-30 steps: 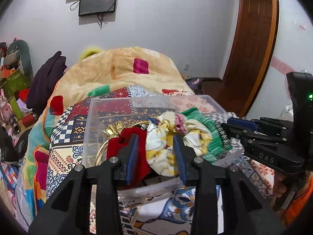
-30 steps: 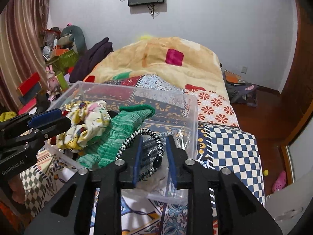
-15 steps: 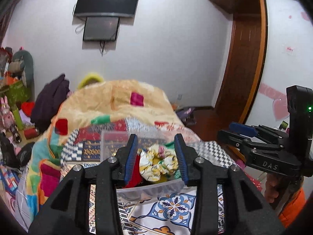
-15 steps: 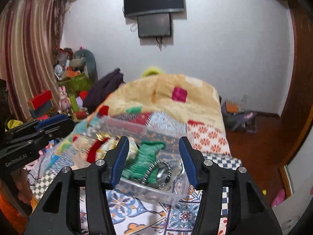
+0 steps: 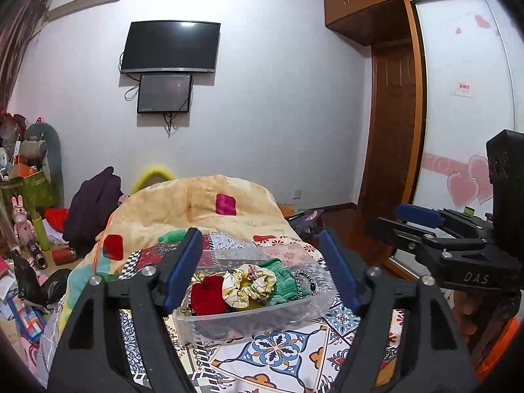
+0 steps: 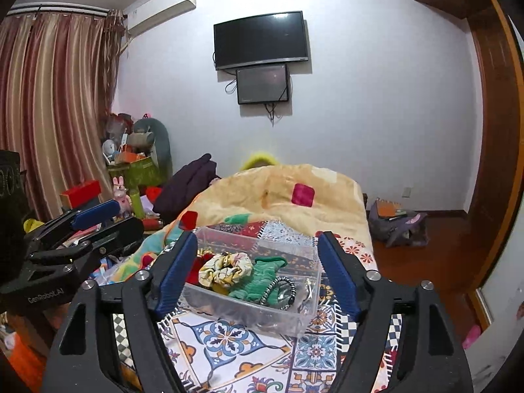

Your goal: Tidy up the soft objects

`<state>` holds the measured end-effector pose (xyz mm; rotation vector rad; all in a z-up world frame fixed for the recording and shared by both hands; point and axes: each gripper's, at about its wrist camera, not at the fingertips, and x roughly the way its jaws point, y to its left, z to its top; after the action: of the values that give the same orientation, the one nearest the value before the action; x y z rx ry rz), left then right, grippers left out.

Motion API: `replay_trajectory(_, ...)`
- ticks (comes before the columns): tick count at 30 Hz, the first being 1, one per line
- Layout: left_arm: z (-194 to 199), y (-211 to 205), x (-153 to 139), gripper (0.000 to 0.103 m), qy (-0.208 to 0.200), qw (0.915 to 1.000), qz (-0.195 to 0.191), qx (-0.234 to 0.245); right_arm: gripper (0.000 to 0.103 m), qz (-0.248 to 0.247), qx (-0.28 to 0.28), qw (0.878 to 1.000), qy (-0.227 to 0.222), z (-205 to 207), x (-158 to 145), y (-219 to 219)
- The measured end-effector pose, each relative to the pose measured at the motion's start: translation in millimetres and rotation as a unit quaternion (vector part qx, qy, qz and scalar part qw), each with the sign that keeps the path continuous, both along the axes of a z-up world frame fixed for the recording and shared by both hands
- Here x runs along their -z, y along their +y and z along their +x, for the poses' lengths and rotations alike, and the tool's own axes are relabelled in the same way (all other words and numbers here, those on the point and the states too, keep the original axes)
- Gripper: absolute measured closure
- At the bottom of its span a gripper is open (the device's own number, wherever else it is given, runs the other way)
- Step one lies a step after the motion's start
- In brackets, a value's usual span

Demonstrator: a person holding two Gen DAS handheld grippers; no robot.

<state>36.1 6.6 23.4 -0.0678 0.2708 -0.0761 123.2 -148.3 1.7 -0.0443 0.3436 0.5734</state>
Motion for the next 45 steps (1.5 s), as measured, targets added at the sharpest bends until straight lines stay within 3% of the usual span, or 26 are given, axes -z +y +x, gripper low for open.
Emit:
replay_trajectory(3,-6.1,-1.8,0.9,0.014,-0.005,1.0,0.001,-0.006,0.019,0.006,0.001,1.0,-0.012,-3.3,-0.7,-1.9)
replay_trajectory(13,-11.0,-1.5,2.9,0.005,-0.01,0.9999,0.002,-0.011,0.016,0.006,-0.002,0.999,-0.031,-10.8,0.9,0.6)
replay_trajectory(45,-8.4,0.9,10.8,0.003,-0.004,0.9999,-0.002,-0.011,0.015,0.024,-0.005,1.0,-0.019,-12.7,3.7,-12.0)
